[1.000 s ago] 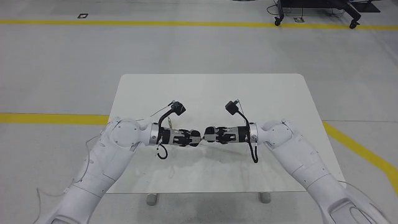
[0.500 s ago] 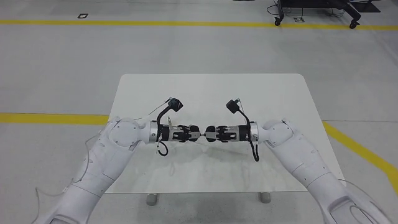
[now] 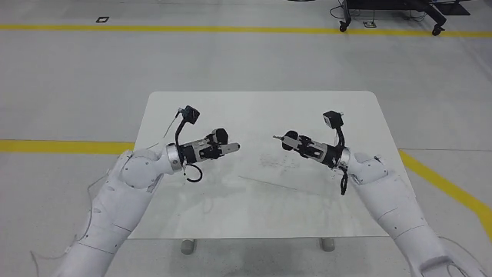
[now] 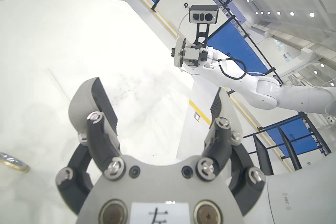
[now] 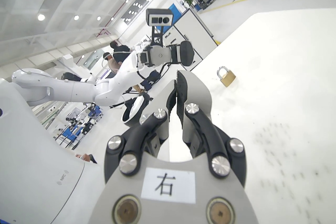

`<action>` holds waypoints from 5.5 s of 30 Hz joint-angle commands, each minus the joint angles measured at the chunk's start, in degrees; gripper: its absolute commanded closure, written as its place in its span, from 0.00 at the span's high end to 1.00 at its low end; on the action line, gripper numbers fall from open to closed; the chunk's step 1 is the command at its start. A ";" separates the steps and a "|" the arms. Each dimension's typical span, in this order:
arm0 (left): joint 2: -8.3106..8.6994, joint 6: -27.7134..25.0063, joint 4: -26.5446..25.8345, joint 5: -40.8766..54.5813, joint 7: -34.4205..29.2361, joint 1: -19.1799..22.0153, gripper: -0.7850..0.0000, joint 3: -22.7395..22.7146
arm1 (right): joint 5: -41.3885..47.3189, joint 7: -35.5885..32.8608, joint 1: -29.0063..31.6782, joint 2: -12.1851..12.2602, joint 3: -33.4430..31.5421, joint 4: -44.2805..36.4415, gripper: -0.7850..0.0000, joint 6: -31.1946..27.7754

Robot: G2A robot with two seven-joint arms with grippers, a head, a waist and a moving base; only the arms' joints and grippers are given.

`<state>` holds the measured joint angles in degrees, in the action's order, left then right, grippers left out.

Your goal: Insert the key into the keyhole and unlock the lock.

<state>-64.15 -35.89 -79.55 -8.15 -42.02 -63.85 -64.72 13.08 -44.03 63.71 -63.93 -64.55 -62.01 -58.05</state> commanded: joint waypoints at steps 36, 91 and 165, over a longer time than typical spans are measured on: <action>-1.49 37.85 -3.40 -43.26 2.33 -1.49 0.80 6.48 | 1.33 5.94 4.53 0.81 -5.65 -5.39 0.00 0.05; -4.32 23.07 1.26 9.82 6.76 -0.94 0.00 -1.05 | 5.35 9.62 2.94 -1.42 1.68 -5.82 0.00 4.74; -9.92 37.00 12.11 30.44 11.93 8.93 0.00 4.44 | -11.05 46.65 5.93 -11.00 13.17 -12.19 0.00 32.31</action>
<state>-74.06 1.12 -67.37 22.36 -30.02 -54.89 -60.22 2.08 2.47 69.69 -74.85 -51.28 -74.30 -25.81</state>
